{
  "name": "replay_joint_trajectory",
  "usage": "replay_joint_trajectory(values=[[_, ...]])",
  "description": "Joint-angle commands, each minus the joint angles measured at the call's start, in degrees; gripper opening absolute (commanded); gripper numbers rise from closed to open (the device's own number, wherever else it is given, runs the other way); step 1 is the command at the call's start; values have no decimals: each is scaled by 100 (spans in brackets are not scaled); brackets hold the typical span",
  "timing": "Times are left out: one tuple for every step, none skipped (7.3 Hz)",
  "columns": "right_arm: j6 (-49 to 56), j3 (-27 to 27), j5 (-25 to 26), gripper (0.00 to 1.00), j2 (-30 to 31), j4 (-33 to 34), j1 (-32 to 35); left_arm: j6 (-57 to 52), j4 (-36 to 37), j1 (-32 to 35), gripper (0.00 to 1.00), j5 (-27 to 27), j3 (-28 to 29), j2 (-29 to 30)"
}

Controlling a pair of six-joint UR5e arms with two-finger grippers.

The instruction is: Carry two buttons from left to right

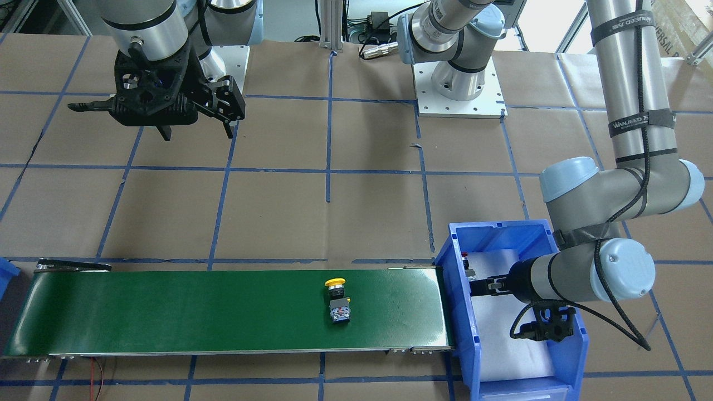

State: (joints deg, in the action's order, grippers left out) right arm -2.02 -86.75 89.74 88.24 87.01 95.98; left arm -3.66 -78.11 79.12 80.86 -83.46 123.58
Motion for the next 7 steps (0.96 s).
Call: replay_joint_trajectory(values=[[0, 0, 0, 100, 0, 0, 0, -3, 15, -81, 95, -560, -22, 25], [0, 0, 0, 100, 0, 0, 0, 6, 15, -81, 95, -606, -48, 34], [0, 0, 0, 100, 0, 0, 0, 24, 41, -81, 95, -580, -170, 43], [0, 0, 0, 100, 0, 0, 0, 41, 59, -72, 95, -580, -241, 43], [0, 0, 0, 100, 0, 0, 0, 59, 67, -38, 95, -571, -267, 52], [0, 0, 0, 100, 0, 0, 0, 50, 68, -28, 89, -580, -276, 52], [0, 0, 0, 100, 0, 0, 0, 33, 68, -28, 75, -571, -277, 52]])
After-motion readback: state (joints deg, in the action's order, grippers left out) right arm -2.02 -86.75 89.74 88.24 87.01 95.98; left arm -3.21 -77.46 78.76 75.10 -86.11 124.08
